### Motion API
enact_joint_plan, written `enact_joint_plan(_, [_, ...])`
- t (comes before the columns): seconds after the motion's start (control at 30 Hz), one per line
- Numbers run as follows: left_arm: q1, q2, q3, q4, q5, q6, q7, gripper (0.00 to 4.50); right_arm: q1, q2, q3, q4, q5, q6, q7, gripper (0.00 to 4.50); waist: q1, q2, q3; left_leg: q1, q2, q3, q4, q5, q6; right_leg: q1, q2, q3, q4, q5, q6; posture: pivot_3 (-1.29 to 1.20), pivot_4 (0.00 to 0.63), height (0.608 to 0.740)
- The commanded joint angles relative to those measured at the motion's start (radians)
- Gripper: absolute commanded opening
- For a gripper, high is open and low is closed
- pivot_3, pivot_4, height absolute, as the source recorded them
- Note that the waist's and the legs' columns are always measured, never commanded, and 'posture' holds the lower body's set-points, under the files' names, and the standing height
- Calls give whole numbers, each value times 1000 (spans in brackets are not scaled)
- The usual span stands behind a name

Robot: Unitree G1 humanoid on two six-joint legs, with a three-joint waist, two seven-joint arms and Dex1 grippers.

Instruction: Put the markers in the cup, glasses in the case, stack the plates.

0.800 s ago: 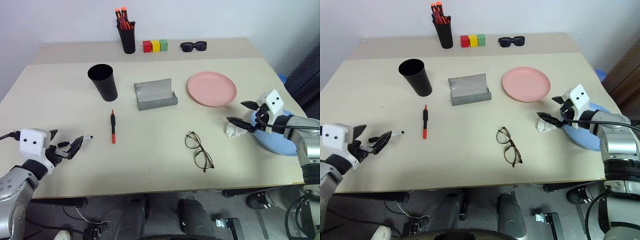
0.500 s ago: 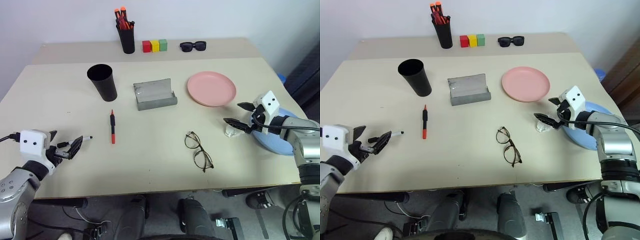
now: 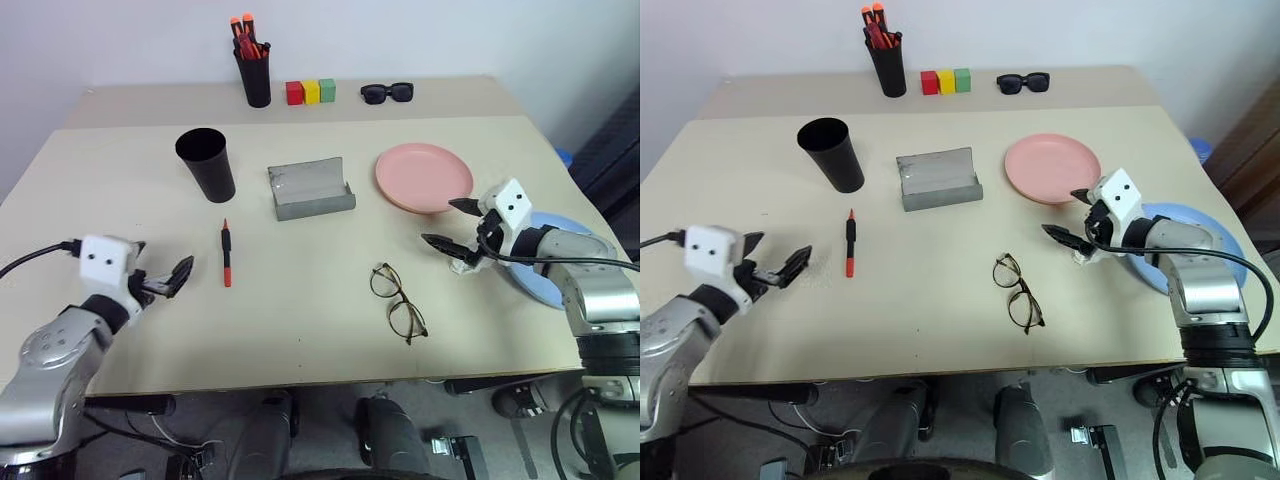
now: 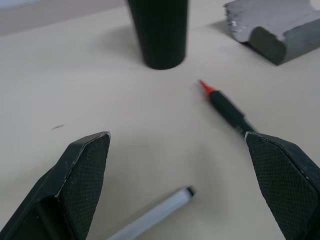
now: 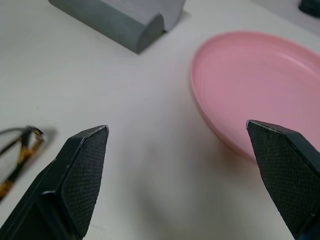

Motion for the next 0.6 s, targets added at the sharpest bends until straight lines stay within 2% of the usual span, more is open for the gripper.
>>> enact_joint_plan(0.03, [-130,-19,-37,10,16,178,118,4451,16,8,7,-121,25,30,1,4500,3,0,0,0,0,0,0,0,0,0,0,-1,1,0,0,0,150,740])
enact_joint_plan(0.17, [-263,-52,-94,12,7,360,186,4451,50,35,30,-212,40,62,-9,4500,0,0,0,0,-2,0,2,0,0,1,2,-1,2,1,1,0,150,740])
enact_joint_plan(0.3, [-415,-171,-75,16,-42,612,273,4451,55,76,79,-275,53,85,-5,4500,-1,-1,0,0,-3,0,2,0,0,1,2,-1,2,2,4,0,150,740])
enact_joint_plan(0.43, [-532,-271,-37,45,-8,873,348,4451,48,116,124,-338,64,117,-11,4500,-3,-2,1,0,-3,0,3,0,0,2,3,-2,2,4,8,0,150,740])
enact_joint_plan(0.6, [-585,-344,-7,67,11,1009,409,4451,70,136,158,-370,63,125,-10,4500,-2,-2,0,0,-3,-1,3,0,0,2,3,-2,3,4,8,0,150,740])
